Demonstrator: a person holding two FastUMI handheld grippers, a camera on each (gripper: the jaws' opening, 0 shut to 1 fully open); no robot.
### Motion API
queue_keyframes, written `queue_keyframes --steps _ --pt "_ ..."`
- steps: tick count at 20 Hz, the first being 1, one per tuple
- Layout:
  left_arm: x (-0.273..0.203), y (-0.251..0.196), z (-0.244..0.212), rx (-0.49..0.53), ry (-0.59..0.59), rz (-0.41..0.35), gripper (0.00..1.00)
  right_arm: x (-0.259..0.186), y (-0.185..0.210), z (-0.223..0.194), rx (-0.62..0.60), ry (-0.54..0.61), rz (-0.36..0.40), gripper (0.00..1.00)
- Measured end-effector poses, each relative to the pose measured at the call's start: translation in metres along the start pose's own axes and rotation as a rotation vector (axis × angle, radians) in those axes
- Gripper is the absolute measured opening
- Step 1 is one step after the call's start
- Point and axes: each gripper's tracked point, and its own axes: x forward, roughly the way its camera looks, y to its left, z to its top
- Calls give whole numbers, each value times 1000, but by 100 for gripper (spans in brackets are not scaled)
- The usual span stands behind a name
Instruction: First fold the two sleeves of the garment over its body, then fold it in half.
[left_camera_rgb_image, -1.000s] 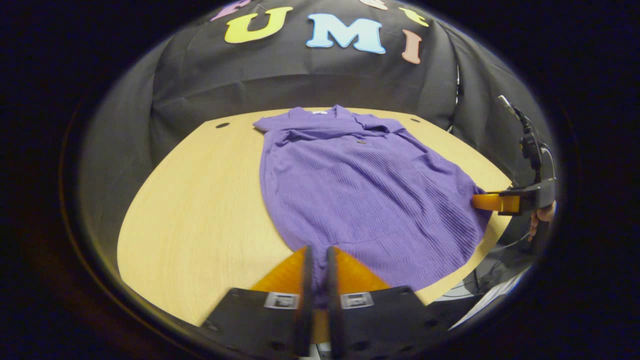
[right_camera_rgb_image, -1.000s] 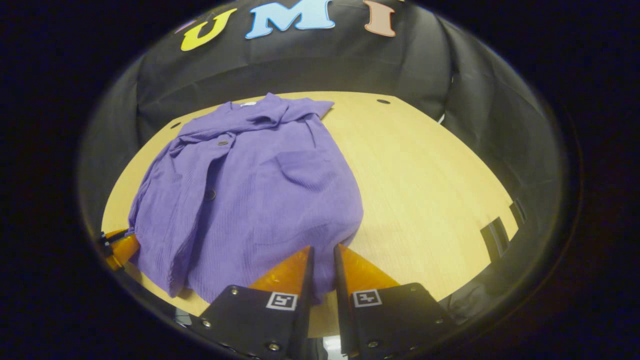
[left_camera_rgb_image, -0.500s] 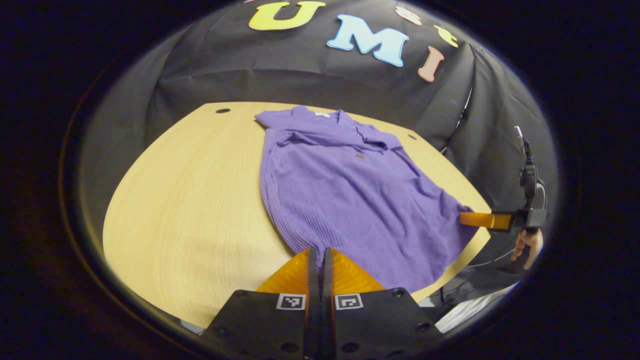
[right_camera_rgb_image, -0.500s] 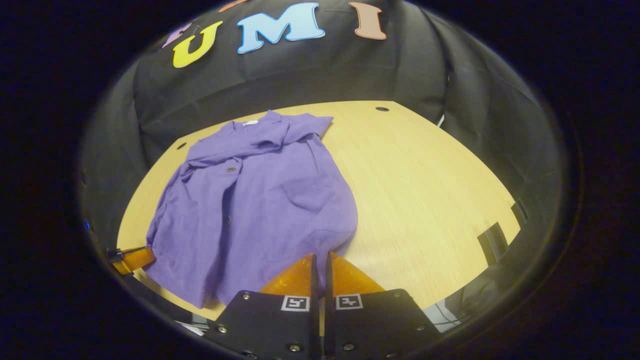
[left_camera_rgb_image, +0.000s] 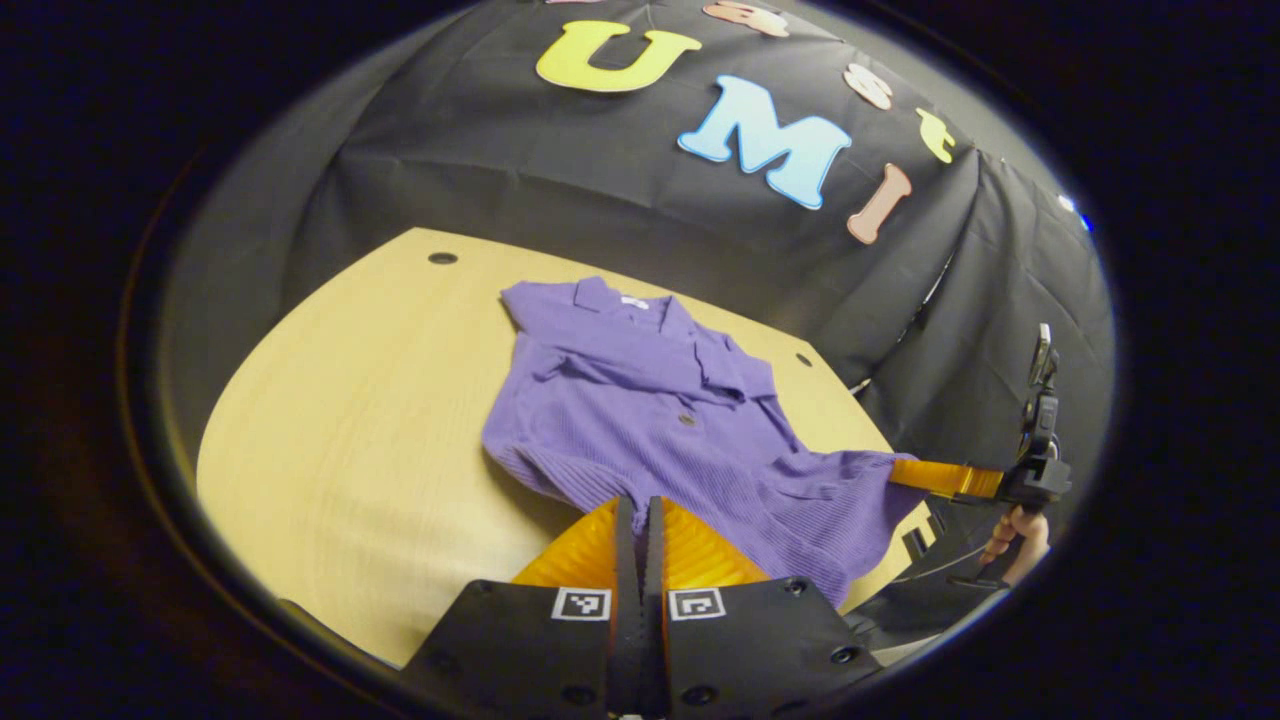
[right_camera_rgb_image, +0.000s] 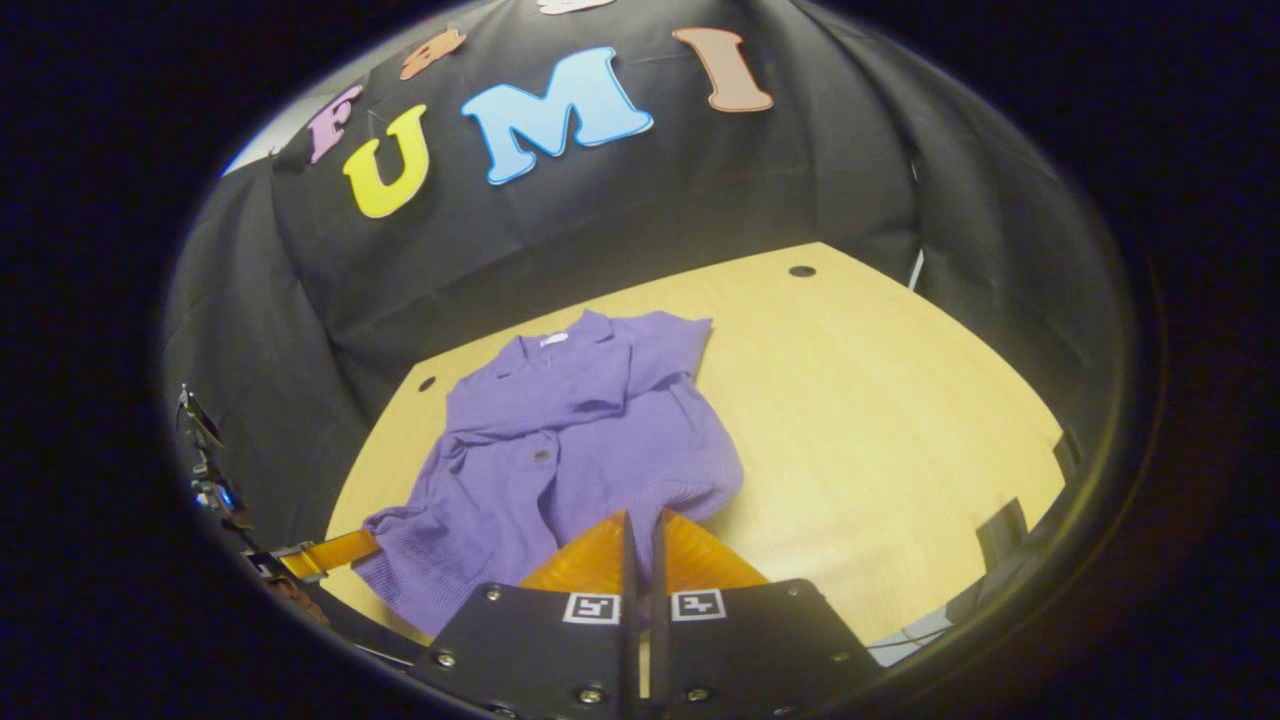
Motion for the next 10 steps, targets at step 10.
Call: queue_keyframes --steps 10 --pt "69 2 117 -8 -122 62 7 71 10 111 -14 -72 108 4"
